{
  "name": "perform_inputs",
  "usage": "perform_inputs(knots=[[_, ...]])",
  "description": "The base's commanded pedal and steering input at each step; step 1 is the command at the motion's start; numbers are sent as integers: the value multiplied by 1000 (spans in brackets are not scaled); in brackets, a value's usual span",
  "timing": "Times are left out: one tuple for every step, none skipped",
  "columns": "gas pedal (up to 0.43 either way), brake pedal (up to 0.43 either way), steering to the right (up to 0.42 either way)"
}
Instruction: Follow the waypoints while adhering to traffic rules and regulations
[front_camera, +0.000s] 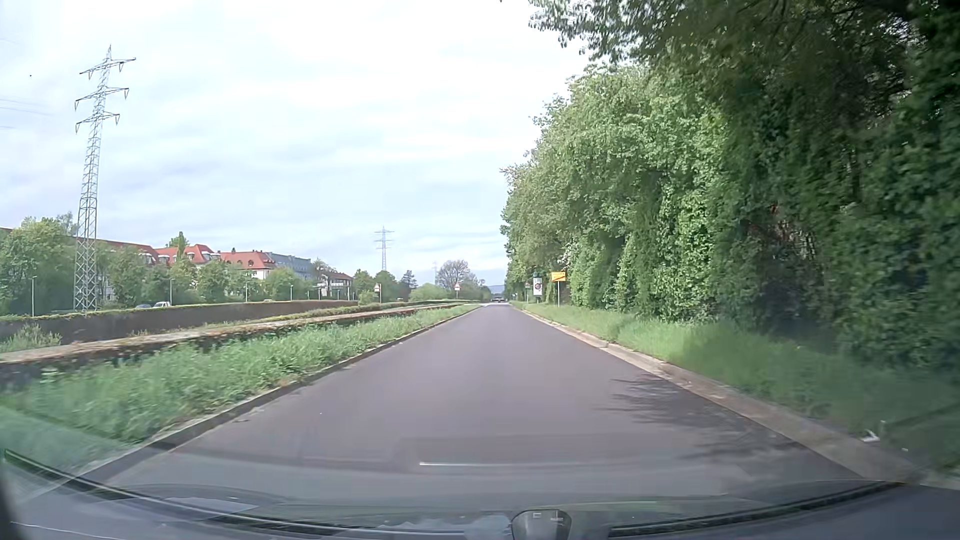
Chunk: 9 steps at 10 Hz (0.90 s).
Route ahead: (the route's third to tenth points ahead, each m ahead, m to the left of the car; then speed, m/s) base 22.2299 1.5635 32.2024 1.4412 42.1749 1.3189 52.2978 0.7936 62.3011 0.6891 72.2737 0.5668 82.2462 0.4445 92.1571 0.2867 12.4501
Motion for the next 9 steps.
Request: perform_inputs(knots=[[28,0,0],[28,0,1],[28,0,0],[39,0,0],[39,0,0],[39,0,0],[39,0,0],[47,0,0],[47,0,0]])
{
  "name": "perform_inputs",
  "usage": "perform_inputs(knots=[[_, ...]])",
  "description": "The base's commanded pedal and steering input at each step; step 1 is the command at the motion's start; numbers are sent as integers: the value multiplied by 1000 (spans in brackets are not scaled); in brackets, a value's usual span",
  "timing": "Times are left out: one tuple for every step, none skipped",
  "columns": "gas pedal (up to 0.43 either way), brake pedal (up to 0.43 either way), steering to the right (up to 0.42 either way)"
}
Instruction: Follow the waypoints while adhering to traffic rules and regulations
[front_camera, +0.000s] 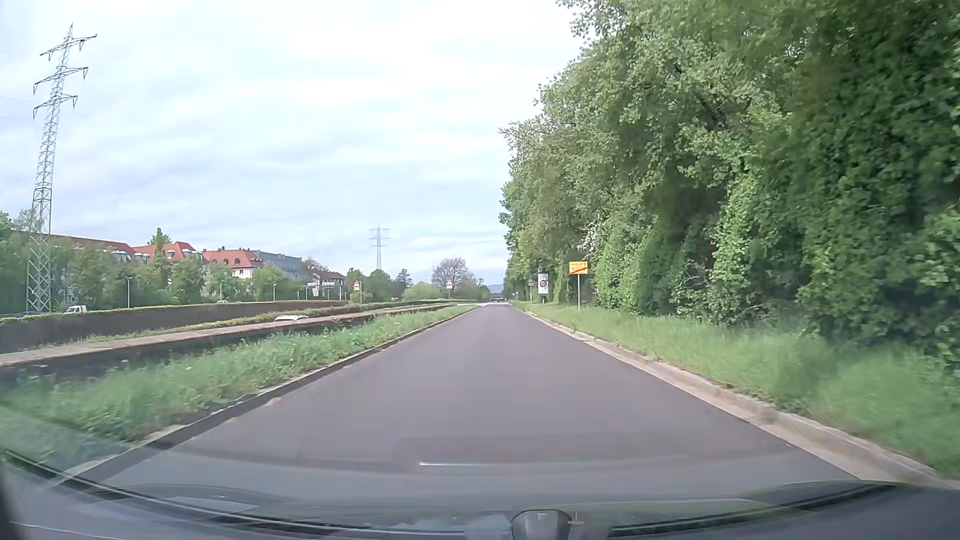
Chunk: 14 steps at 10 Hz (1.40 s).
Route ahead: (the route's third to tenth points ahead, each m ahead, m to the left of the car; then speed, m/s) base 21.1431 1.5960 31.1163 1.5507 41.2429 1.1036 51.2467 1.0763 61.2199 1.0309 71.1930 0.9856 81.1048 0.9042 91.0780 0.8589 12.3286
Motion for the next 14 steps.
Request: perform_inputs(knots=[[47,0,0],[47,0,0],[47,0,0],[47,0,0],[59,0,0],[67,0,0],[67,0,0],[67,0,0],[67,0,0],[79,0,0],[87,0,0],[87,0,0],[98,0,0],[98,0,0]])
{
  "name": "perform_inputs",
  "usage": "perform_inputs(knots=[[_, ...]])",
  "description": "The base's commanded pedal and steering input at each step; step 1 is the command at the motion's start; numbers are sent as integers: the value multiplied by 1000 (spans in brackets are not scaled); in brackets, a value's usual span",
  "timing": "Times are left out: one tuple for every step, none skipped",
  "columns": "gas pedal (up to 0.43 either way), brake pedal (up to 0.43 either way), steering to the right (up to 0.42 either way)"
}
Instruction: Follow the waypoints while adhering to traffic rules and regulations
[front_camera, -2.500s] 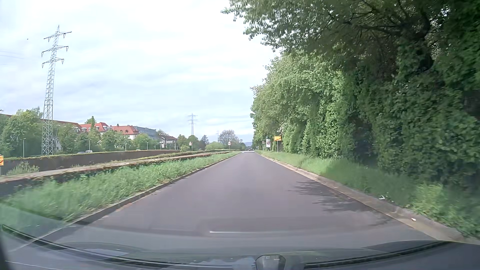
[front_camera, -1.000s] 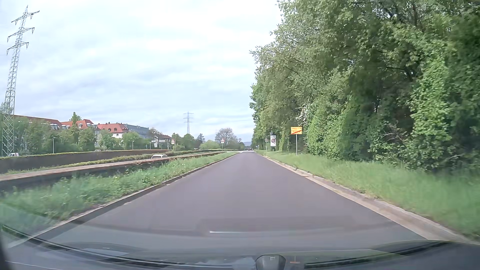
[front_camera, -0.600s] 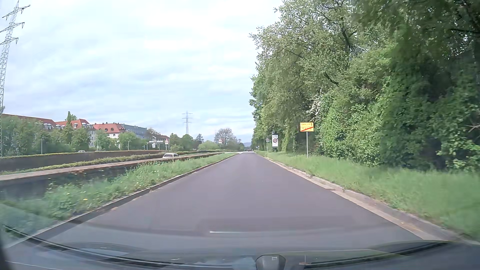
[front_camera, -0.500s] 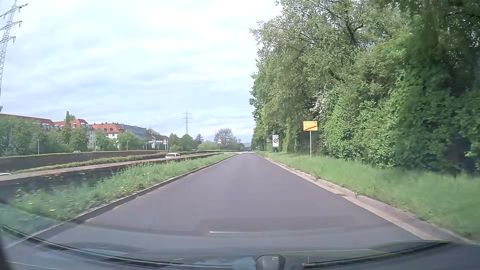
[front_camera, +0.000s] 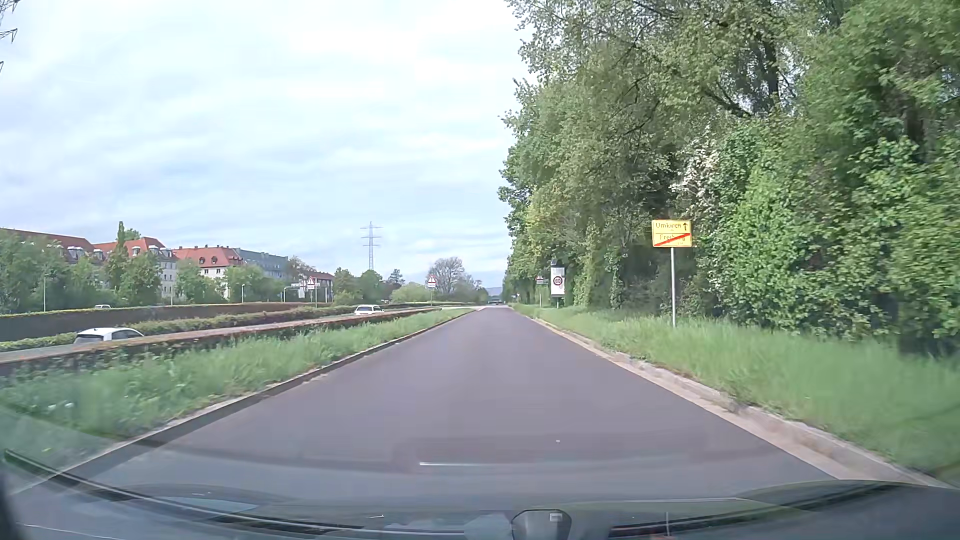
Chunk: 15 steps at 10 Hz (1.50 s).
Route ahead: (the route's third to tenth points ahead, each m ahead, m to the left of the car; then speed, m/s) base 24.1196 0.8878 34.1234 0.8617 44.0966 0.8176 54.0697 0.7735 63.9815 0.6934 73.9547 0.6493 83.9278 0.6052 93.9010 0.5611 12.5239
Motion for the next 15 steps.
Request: perform_inputs(knots=[[110,0,0],[118,0,0],[118,0,0],[130,0,0],[138,0,0],[138,0,0],[138,0,0],[150,0,-1],[150,0,-2],[150,0,-2],[157,0,-2],[169,0,-2],[177,0,-2],[177,0,-2],[189,0,-2]])
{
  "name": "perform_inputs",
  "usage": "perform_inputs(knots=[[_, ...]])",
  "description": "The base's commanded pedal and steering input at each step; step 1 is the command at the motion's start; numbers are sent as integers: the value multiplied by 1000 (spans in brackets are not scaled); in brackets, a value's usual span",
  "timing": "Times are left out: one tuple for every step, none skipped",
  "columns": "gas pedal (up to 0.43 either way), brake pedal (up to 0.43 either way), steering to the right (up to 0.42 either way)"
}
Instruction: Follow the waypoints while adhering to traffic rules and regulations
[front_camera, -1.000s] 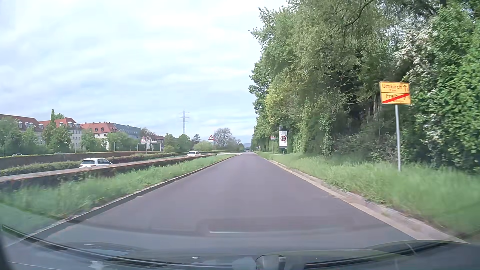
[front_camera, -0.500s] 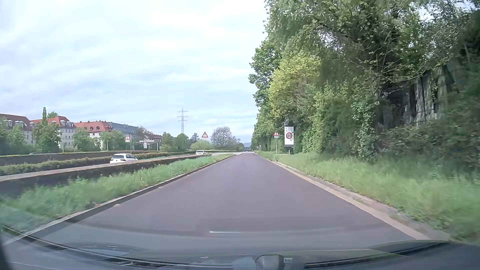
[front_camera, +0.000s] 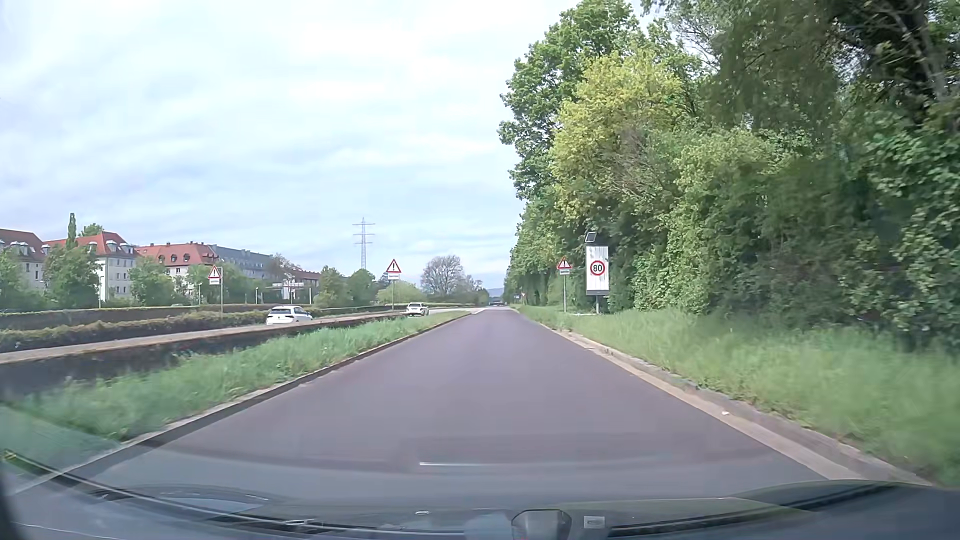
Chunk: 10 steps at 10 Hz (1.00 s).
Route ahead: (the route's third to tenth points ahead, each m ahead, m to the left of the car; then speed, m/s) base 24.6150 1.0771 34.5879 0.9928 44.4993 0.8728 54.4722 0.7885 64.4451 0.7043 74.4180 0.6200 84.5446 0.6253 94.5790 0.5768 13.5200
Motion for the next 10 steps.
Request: perform_inputs(knots=[[197,0,-2],[197,0,-2],[209,0,-2],[209,0,-2],[220,0,-2],[220,0,-2],[228,0,-2],[228,0,-2],[228,0,-2],[228,0,-2]])
